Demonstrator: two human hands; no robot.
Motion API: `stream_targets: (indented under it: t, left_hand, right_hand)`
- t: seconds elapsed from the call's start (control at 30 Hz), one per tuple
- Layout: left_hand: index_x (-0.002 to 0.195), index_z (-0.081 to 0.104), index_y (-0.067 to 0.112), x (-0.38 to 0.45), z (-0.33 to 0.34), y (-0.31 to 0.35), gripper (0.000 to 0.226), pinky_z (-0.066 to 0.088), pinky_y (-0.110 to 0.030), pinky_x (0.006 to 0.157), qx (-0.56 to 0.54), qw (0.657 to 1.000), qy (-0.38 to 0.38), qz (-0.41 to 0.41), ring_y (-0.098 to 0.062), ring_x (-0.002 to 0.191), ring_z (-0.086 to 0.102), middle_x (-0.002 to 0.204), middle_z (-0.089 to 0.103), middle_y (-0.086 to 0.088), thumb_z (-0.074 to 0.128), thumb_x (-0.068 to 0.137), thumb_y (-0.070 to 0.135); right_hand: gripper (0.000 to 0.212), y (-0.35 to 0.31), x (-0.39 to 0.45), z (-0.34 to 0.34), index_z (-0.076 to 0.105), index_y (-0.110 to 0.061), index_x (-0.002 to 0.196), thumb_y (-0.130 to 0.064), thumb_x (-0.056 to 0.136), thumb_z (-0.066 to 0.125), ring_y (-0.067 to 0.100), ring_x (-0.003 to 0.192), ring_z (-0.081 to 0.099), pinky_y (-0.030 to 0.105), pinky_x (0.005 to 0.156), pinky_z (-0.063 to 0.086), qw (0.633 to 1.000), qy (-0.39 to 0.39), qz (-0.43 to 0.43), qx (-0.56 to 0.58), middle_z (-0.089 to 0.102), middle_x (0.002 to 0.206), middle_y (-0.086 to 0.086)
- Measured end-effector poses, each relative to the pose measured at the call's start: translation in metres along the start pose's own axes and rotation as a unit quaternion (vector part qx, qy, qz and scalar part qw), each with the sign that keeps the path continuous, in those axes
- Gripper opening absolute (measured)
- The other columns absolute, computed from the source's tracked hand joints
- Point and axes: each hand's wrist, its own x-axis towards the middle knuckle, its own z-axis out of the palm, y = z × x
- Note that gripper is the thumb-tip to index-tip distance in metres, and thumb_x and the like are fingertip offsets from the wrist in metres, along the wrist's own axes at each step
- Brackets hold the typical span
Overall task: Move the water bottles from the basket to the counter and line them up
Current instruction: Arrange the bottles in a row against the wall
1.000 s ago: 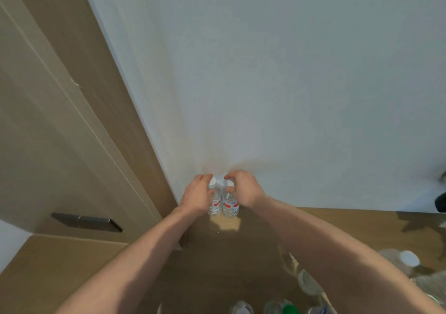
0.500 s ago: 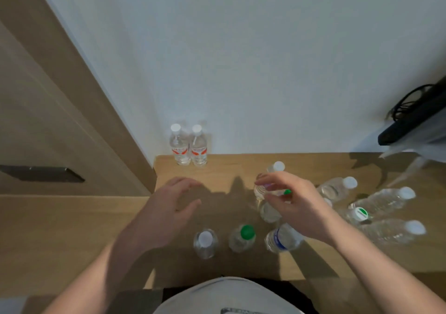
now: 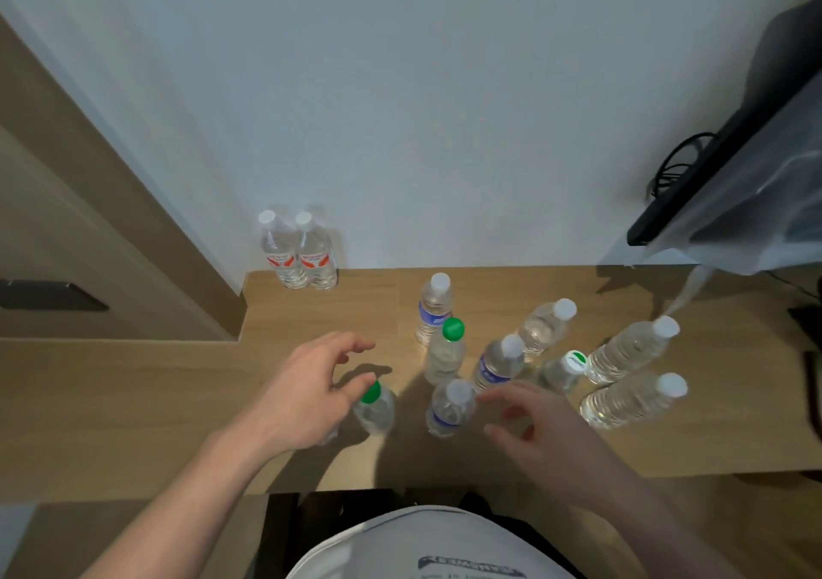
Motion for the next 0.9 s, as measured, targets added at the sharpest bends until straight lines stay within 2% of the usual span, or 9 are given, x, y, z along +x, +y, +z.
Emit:
stream_targets:
  t: [0.13,0.27,0.3,0.43,0.57,0.67,0.8,0.9]
  left_hand:
    - [0.140,0.057,0.035,0.001,0.032,0.022,0.044,0.048,-0.033,0.103,0.044,0.998,0.020,-0.045,-0.011,0.127,0.057,0.138,0.059,0.015,0.065,0.098,0.046]
    - [0.143,0.056,0.031,0.001,0.060,0.023,0.044,0.048,-0.037,0.103,0.077,0.989,0.004,-0.124,-0.020,0.127,0.056,0.138,0.058,0.007,0.063,0.100,0.038]
    - [0.142,0.057,0.030,0.001,0.065,0.024,0.043,0.049,-0.038,0.102,0.086,0.987,0.000,-0.139,-0.021,0.125,0.057,0.136,0.059,0.006,0.064,0.100,0.035]
    - [0.132,0.064,0.027,0.003,0.078,0.028,0.035,0.053,-0.042,0.097,0.115,0.979,0.024,-0.169,-0.024,0.116,0.061,0.128,0.064,0.003,0.068,0.098,0.025]
    - [0.124,0.067,0.024,0.008,0.079,0.032,0.030,0.051,-0.039,0.094,0.122,0.975,0.047,-0.177,-0.023,0.113,0.062,0.121,0.066,0.002,0.074,0.095,0.023]
    - [0.123,0.069,0.024,0.012,0.070,0.029,0.028,0.049,-0.037,0.093,0.116,0.977,0.057,-0.168,-0.024,0.114,0.061,0.121,0.067,0.002,0.074,0.095,0.021]
    - [0.120,0.070,0.028,0.022,0.041,0.025,0.026,0.051,-0.037,0.092,0.096,0.980,0.102,-0.143,-0.023,0.111,0.063,0.118,0.070,0.003,0.075,0.094,0.026]
    - [0.121,0.070,0.027,0.036,0.017,0.023,0.027,0.052,-0.037,0.094,0.089,0.982,0.116,-0.118,-0.021,0.111,0.063,0.119,0.070,0.003,0.076,0.094,0.029]
  right_hand:
    - [0.035,0.023,-0.014,-0.028,0.064,-0.049,0.130,-0.040,0.097,0.071,-0.006,0.107,0.061,0.026,0.088,0.057,1.000,-0.015,-0.005,-0.014,0.058,0.124,-0.033]
    - [0.037,0.031,-0.004,-0.054,0.057,-0.051,0.134,-0.040,0.100,0.067,-0.006,0.098,0.061,0.012,0.075,0.051,0.998,-0.032,-0.010,-0.050,0.056,0.114,-0.031]
    - [0.039,0.029,0.005,-0.059,0.055,-0.052,0.136,-0.040,0.101,0.066,-0.005,0.095,0.061,0.013,0.075,0.051,0.998,-0.039,-0.008,-0.051,0.055,0.113,-0.029]
    - [0.050,0.011,0.052,-0.065,0.048,-0.045,0.147,-0.043,0.100,0.063,0.001,0.091,0.060,0.035,0.091,0.055,0.990,-0.052,-0.065,-0.110,0.056,0.134,-0.019]
    - [0.060,-0.008,0.099,-0.047,0.044,-0.035,0.155,-0.039,0.099,0.066,0.020,0.114,0.065,0.045,0.103,0.055,0.969,-0.067,-0.133,-0.198,0.056,0.141,-0.006]
    - [0.052,-0.015,0.124,-0.026,0.053,-0.024,0.148,-0.033,0.099,0.066,0.029,0.114,0.066,0.047,0.099,0.057,0.951,-0.097,-0.141,-0.259,0.059,0.135,0.002]
    - [0.036,-0.018,0.142,-0.014,0.063,-0.020,0.133,-0.025,0.098,0.070,0.029,0.106,0.067,0.043,0.092,0.058,0.946,-0.088,-0.119,-0.288,0.065,0.124,0.005]
    - [0.030,-0.022,0.153,-0.013,0.061,-0.019,0.126,-0.026,0.098,0.070,0.030,0.105,0.067,0.039,0.085,0.054,0.941,-0.090,-0.110,-0.308,0.066,0.121,0.006]
